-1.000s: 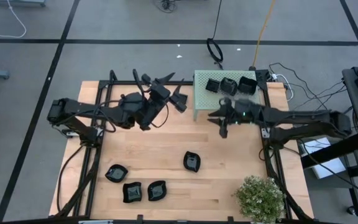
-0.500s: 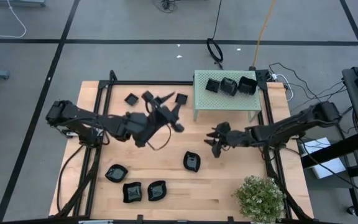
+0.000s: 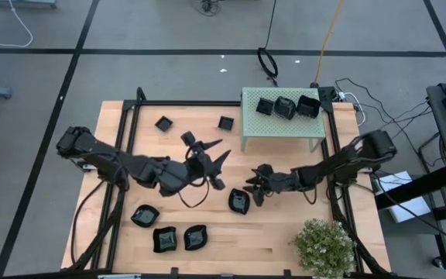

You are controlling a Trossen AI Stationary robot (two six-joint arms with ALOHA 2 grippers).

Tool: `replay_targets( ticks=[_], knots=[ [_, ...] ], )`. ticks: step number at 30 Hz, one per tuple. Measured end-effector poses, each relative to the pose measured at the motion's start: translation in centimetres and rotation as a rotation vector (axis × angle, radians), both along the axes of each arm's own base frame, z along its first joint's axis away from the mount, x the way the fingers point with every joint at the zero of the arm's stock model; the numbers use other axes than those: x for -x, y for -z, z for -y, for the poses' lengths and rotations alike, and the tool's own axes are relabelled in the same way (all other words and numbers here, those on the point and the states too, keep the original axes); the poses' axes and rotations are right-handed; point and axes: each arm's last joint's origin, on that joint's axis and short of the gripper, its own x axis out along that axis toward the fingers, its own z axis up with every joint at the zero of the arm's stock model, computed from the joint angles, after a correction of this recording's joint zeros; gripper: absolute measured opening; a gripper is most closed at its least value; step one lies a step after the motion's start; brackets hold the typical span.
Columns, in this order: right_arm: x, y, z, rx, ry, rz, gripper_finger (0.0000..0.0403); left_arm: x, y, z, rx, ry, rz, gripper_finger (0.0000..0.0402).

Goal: Pick & Place Mini shaped plates
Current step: Stack the top right leaf-shaped plate on top of the leaf-shaped plate on the shelf

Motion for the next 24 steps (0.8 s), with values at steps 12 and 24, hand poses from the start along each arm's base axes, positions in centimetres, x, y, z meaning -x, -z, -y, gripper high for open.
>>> replay_targets(
  ticks=[12, 24],
  knots=[
    [-0.9, 3.6, -0.6, -0.076, -0.115, -0.049, 0.0160, 0.4, 0.0, 1.3, 0.023, 0.041, 0.015, 0.0182],
    [-0.8, 3.7, -1.2, -0.046, -0.164, -0.048, 0.0048, 0.4, 0.0, 1.4, 0.039, 0.045, 0.028, 0.0182]
  ],
)
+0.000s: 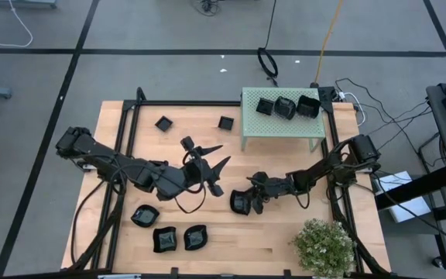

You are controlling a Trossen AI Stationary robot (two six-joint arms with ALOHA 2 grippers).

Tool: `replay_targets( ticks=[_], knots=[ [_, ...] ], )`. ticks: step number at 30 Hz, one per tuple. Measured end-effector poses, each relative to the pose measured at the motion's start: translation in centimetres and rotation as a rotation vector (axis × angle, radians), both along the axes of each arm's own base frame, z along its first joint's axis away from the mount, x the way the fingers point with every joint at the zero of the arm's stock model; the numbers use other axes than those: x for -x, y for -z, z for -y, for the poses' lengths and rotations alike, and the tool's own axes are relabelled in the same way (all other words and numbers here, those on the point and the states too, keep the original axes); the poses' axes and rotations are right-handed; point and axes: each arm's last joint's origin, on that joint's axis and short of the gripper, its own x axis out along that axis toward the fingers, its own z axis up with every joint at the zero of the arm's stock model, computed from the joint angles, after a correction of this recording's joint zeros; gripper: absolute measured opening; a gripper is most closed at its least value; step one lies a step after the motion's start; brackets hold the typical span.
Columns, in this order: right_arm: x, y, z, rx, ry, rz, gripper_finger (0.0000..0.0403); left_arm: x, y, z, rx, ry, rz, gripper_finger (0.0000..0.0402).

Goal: Pick & Place Mini shaped plates
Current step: Stack the top right leaf-shaped plate on top of the leaf-shaped plate on the shelf

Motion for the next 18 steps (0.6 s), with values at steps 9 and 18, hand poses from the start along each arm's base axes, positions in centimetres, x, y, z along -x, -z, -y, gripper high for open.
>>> replay_targets(
  ticks=[9, 18],
  knots=[
    [-0.3, -1.0, -0.2, -0.096, -0.007, 0.074, 0.0002, 0.0, 0.0, -0.1, -0.001, -0.003, -0.001, 0.0182],
    [0.5, -7.7, 1.8, -0.011, 0.013, 0.277, 0.0001, -0.4, 0.0, -1.2, -0.001, -0.038, 0.000, 0.0182]
  ],
)
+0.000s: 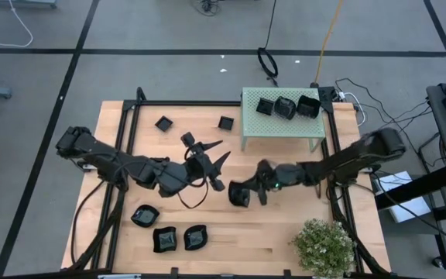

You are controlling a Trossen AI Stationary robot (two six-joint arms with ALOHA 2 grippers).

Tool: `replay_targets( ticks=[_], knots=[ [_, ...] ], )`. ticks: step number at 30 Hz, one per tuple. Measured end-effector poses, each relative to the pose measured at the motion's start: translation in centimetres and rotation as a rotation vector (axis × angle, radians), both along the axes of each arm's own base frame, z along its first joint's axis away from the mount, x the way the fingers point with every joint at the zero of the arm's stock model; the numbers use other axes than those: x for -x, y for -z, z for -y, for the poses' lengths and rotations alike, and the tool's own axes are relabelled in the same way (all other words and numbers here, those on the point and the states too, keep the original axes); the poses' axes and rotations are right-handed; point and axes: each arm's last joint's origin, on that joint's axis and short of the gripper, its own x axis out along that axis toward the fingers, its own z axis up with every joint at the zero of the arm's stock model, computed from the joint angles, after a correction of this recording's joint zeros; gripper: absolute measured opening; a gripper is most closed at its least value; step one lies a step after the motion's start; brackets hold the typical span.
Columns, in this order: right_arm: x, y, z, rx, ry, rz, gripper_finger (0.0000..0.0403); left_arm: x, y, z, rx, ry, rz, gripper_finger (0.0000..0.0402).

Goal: Pick & Place Mini shaped plates
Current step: Stack the top right leaf-shaped plate on top of the leaf-shaped plate on the shelf

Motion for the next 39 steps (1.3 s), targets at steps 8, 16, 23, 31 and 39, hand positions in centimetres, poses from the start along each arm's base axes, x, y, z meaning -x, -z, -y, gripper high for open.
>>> replay_targets(
  ticks=[8, 16, 23, 31, 39],
  knots=[
    [4.6, -5.8, 6.3, 0.026, 0.240, 0.003, 0.0000, -0.7, -0.4, -2.9, 0.015, -0.086, 0.047, 0.0182],
    [10.5, -8.5, 12.0, 0.009, 0.504, 0.024, 0.0000, -1.3, -1.0, -6.8, 0.031, -0.200, 0.117, 0.0182],
    [13.0, -9.7, 15.6, 0.007, 0.521, 0.017, 0.0000, -1.5, -1.0, -10.4, 0.031, -0.302, 0.126, 0.0182],
    [14.8, -12.7, 19.2, 0.114, 0.585, -0.204, 0.0000, -1.2, -1.0, -13.6, 0.121, -0.396, 0.239, 0.0182],
    [15.1, -15.7, 22.5, 0.217, 0.601, -0.327, 0.0000, -0.9, -1.0, -15.8, 0.055, -0.455, 0.170, 0.0182]
  ],
)
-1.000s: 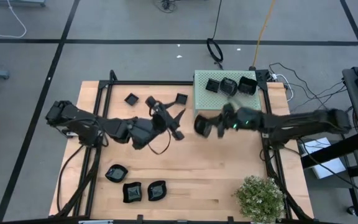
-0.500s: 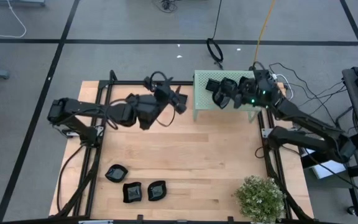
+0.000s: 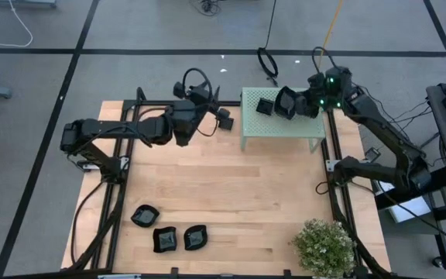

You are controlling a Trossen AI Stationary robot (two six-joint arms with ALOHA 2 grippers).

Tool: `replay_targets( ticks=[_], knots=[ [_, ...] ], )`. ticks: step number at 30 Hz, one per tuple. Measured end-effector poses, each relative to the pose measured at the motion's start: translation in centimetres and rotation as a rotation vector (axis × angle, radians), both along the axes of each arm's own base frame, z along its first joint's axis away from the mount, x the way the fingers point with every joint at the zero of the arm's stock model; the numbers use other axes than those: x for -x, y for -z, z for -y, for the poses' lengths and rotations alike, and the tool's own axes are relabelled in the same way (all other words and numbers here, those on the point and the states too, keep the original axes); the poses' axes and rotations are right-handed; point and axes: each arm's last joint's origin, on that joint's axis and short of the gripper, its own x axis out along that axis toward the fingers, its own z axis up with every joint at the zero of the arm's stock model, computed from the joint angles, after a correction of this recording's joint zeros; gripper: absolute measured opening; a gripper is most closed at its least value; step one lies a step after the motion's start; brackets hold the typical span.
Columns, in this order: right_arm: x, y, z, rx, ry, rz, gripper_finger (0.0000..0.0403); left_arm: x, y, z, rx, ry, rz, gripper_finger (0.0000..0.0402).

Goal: Pick & Place Mini shaped plates
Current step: Stack the top right leaf-shaped plate on top of the leaf-shaped plate on the shelf

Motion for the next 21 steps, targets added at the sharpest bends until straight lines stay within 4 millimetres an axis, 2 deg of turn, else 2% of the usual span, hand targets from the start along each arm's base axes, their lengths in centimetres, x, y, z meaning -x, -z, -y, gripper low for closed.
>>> replay_targets(
  ticks=[5, 12, 17, 21],
  knots=[
    [-0.2, 0.1, 1.6, -0.014, -0.021, -0.090, 0.0000, 0.2, 0.0, -0.8, -0.031, -0.026, -0.067, 0.0182],
    [-0.6, 1.4, 2.4, -0.051, -0.058, -0.160, 0.0000, 0.3, 0.0, -1.5, -0.038, -0.044, -0.083, 0.0182],
    [-0.6, 1.4, 2.5, -0.031, -0.073, -0.171, 0.0005, 0.4, -0.3, -2.0, -0.007, -0.059, 0.027, 0.0182],
    [-0.7, 1.4, 2.5, -0.008, -0.090, -0.186, 0.0031, 0.5, -0.4, -2.3, 0.028, -0.069, 0.122, 0.0182]
  ],
)
